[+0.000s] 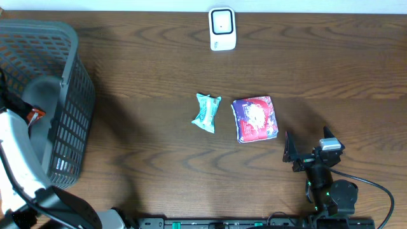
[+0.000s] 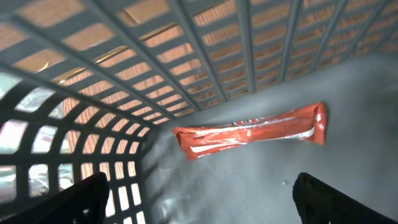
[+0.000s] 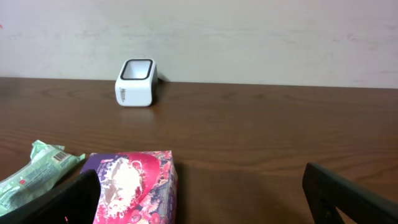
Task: Scan the item barcode
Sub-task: 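Reach into the basket and grasp the red snack bar with left gripper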
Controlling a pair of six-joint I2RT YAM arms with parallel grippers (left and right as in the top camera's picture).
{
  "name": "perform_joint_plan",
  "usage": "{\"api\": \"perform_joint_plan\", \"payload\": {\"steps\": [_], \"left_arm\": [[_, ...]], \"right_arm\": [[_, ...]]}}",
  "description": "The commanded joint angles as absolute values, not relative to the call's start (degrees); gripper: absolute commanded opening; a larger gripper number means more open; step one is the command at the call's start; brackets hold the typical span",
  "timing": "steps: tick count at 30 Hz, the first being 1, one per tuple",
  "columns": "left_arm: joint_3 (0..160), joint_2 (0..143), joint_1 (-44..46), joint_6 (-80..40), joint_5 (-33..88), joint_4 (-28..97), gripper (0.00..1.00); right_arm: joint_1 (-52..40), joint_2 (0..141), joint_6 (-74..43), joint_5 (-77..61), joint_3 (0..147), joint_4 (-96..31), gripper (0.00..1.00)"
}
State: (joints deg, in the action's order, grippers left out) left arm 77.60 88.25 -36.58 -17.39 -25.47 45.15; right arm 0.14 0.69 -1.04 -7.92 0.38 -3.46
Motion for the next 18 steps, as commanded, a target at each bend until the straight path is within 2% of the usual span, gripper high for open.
{"api": "perform_joint_plan", "payload": {"steps": [1,10,18], "left_arm": [[77.80,91.42,-36.69,-10.11,-25.98,44.36,0.93],[77.73,96.88,-36.69,-9.32,-25.69,42.52,0.93],[77.69,100.90,-36.69,4.49,-11.29,37.43,0.93]], "right_arm": [[0.30,0.32,-1.67,-8.03,0.32,-3.70,0.99],[0.30,0.32,-1.67,-8.03,0.32,-3.70,0.99],[0.30,0.34,-1.67,-8.03,0.32,-3.70,0.99]]}}
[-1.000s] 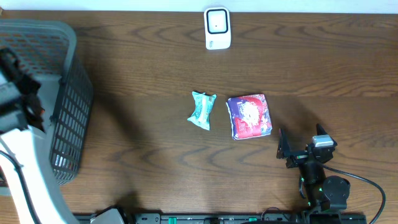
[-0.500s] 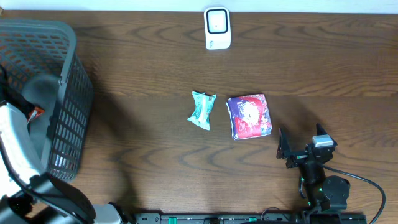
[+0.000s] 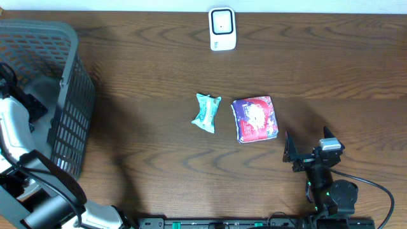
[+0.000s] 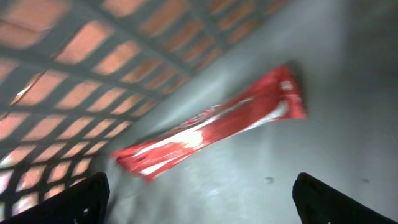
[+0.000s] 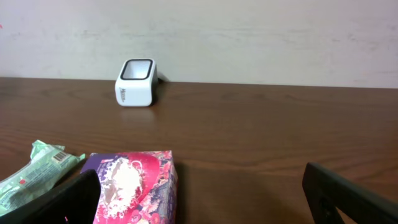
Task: Scan the item barcode
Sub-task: 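Reach into the basket and grasp the red snack bar with left gripper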
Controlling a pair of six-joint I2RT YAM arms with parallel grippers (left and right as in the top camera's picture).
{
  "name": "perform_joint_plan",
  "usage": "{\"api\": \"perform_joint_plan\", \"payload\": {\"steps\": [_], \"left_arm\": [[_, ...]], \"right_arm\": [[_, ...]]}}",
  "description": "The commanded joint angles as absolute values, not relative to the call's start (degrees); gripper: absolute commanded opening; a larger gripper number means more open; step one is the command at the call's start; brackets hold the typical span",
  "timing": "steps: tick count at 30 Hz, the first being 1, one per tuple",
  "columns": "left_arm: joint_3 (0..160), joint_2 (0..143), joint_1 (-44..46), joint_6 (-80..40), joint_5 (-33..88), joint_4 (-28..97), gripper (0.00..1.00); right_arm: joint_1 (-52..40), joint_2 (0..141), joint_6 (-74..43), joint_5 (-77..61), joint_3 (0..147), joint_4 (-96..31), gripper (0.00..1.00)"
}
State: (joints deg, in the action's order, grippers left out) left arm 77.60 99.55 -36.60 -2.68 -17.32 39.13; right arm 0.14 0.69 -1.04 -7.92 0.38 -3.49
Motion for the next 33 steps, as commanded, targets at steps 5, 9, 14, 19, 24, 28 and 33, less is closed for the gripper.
{"api": "perform_joint_plan", "payload": {"steps": [5,9,14,19,24,28,33], "left_arm": [[77.67,103.13,-37.12,8.60,-11.31,33.39,0.93],[77.36,105.43,-38.35,8.60,-10.92,30.72,0.93],[77.36,109.32,-40.62,8.56,-10.85,28.71,0.93],[77.32,111.94,-42.30,9.54,-1.85,28.58,0.93],[77.21,113.38,-42.74,9.65,0.91,28.88,0.79],[77.21,113.43,-42.74,9.63,0.91,29.58,0.53],[77.21,113.43,-42.74,9.61,0.91,31.92,0.19]], "right_arm": [[0.30,0.32,-1.67,-8.03,0.32,-3.70,0.99],[0.30,0.32,-1.67,-8.03,0.32,-3.70,0.99],[0.30,0.34,-1.67,-8.03,0.32,-3.70,0.99],[0.30,0.34,-1.67,-8.03,0.32,-3.70,0.99],[0.30,0.34,-1.67,-8.03,0.32,-3.70,0.99],[0.30,0.34,-1.67,-8.03,0.32,-3.70,0.99],[0.30,0.32,-1.67,-8.03,0.32,-3.70,0.99]]}}
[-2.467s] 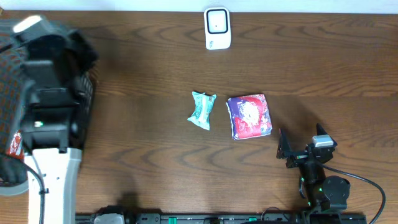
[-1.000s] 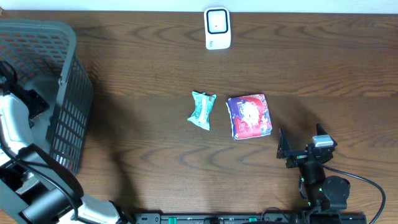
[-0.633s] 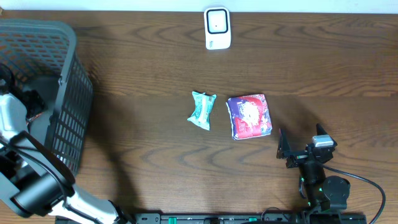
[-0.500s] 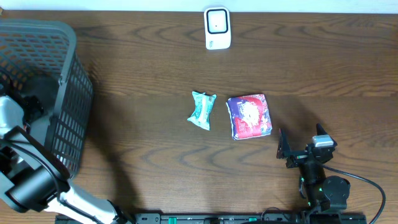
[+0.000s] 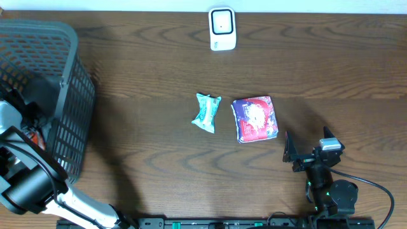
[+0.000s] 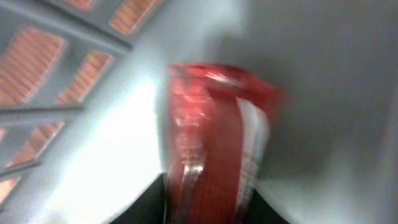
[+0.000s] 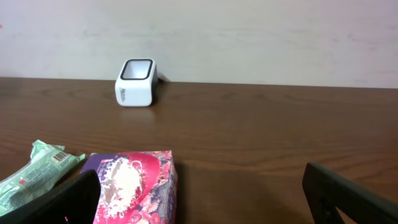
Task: Scan the item barcode
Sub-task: 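Reach into the basket and grasp the red snack bar with left gripper, then hold the red snack bar barcode under the scanner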
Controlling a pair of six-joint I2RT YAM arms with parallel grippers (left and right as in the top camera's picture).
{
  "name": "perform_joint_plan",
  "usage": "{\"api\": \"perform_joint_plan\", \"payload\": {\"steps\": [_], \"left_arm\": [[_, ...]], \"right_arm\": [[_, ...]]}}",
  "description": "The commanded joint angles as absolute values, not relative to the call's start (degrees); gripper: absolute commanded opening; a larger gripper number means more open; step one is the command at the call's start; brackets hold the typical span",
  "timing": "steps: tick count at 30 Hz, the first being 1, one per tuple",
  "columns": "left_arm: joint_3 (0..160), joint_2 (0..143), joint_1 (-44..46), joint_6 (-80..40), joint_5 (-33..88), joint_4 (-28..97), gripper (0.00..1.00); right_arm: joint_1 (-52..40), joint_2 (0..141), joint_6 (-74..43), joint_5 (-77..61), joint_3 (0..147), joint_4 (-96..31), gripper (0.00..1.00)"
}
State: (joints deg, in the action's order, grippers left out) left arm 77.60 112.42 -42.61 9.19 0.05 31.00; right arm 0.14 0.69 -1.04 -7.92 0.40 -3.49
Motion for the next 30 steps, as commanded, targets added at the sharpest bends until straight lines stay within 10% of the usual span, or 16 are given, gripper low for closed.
{"api": "perform_joint_plan", "payload": {"steps": [1,20,30], "left_arm": [[77.21,113.34,-42.74,9.50,0.91,32.08,0.11],[78.78,78.96,-37.76,-33.65,32.38,12.36,0.07],[78.61,67.02,-12.08,-39.35,34.48,10.44,0.07]], "right_arm": [[0.30,0.32,-1.67,-8.03,0.32,-3.70,0.99],[0.30,0.34,-1.67,-8.03,0.32,-3.70,0.99],[0.30,0.34,-1.67,-8.03,0.32,-3.70,0.99]]}}
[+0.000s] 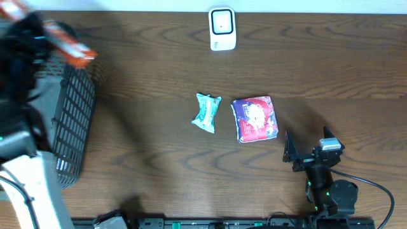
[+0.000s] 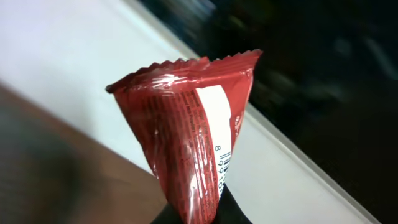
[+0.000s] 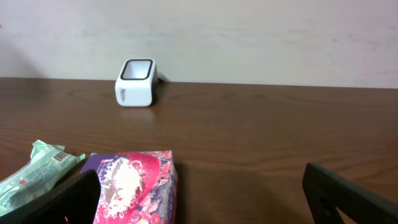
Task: Scan the item barcode
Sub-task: 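Hold the red snack bar barcode under the scanner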
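My left gripper [image 2: 199, 214] is shut on a red snack packet [image 2: 193, 134] whose white barcode patch faces the wrist camera. In the overhead view the packet [image 1: 71, 46] is raised above the basket's far rim, blurred. The white barcode scanner [image 1: 222, 28] stands at the table's far edge, also seen as the scanner [image 3: 135, 83]. My right gripper [image 3: 199, 199] rests open near the front right, its fingers wide apart around nothing.
A grey plastic basket [image 1: 70, 121] stands at the left. A green packet [image 1: 206, 112] and a purple-and-red box [image 1: 254, 118] lie mid-table, the box [image 3: 134, 186] just ahead of the right gripper.
The left gripper was down in the basket closed on the red packet; now it holds the packet lifted out, high over the basket's far rim. The right arm has not moved.
The red packet lay on the basket floor with my left gripper open above it. Then the gripper was closer, then closed round the packet's end. Now the packet is held up out of the basket. The right gripper stayed open and still throughout.
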Controlling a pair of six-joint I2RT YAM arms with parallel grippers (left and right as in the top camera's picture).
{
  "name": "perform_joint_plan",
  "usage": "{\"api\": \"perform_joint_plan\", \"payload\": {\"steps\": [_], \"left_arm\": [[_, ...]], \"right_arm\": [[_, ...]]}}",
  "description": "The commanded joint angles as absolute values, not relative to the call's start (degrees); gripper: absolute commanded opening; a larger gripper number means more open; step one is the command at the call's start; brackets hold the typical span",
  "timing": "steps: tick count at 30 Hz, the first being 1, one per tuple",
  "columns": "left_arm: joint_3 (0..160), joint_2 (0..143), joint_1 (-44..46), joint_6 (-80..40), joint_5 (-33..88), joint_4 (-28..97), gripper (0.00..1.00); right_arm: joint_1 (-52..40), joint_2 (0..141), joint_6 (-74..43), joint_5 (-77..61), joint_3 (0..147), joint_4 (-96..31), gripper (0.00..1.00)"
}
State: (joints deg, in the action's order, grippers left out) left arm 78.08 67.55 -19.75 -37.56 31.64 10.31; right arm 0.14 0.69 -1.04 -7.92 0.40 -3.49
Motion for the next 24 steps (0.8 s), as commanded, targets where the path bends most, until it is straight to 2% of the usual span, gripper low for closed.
{"api": "perform_joint_plan", "payload": {"steps": [1,6,12,17,24], "left_arm": [[78.54,67.35,-8.01,-37.45,34.24,10.52,0.07],[78.43,71.99,9.17,-31.51,28.29,18.70,0.08],[78.08,82.13,21.58,-29.93,27.38,21.85,0.07],[78.08,92.07,27.49,-25.43,27.35,21.85,0.08],[78.08,103.77,30.26,-25.12,23.90,21.82,0.07]], "right_arm": [[0.30,0.34,-1.67,-8.03,0.32,-3.70,0.99],[0.30,0.34,-1.67,-8.03,0.32,-3.70,0.99],[0.30,0.34,-1.67,-8.03,0.32,-3.70,0.99],[0.30,0.32,-1.67,-8.03,0.32,-3.70,0.99],[0.30,0.34,-1.67,-8.03,0.32,-3.70,0.99]]}}
